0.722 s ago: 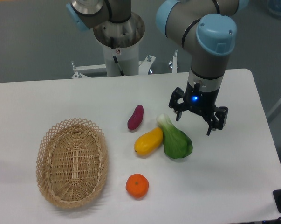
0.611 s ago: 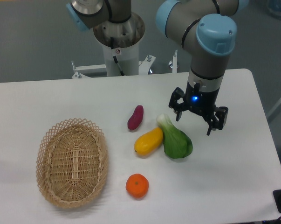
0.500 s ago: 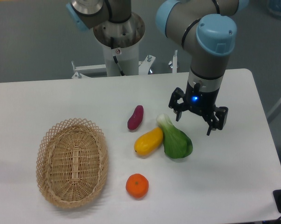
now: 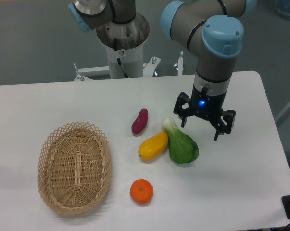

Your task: Pick up the orange from the table

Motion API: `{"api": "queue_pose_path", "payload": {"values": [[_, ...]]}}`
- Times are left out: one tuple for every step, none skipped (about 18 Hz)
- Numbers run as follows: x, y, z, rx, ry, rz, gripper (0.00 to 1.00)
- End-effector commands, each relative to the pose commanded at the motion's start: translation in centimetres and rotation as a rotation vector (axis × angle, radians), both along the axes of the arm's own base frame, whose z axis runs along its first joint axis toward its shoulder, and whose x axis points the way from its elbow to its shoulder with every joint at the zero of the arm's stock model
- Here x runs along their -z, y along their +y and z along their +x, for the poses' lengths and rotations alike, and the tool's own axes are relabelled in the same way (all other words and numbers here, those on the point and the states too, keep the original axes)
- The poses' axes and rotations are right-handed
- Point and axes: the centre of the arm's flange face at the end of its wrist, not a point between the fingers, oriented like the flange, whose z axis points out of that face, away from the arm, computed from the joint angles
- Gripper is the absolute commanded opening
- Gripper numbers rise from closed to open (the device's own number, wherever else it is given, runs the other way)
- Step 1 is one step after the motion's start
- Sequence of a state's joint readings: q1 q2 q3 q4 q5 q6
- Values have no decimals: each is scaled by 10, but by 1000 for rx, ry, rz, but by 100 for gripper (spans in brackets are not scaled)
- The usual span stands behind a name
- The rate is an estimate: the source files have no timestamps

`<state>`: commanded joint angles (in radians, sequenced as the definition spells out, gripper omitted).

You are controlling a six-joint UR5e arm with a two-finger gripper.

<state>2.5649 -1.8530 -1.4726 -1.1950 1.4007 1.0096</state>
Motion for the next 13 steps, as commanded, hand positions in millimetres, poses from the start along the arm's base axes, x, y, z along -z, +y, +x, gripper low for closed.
{"api": "queue_pose_path", "payload": {"values": [[1, 3, 1, -12, -12, 15, 100], [3, 6, 0, -11, -18, 26, 100], [5, 9, 1, -9, -15, 28, 100], [9, 11, 3, -11, -20, 26, 100], [10, 12, 3, -9, -19, 25, 100], [14, 13, 1, -6, -13, 28, 100], [16, 13, 1, -6, -5, 35, 100], [20, 12, 2, -9, 4, 42, 100], [28, 11, 5, -8, 2, 37, 100], [37, 10, 8, -10, -3, 33, 100], [45, 12, 13, -44, -16, 40, 100], [48, 24, 22, -56, -22, 44, 100], [60, 36, 29, -65, -32, 42, 100]]}}
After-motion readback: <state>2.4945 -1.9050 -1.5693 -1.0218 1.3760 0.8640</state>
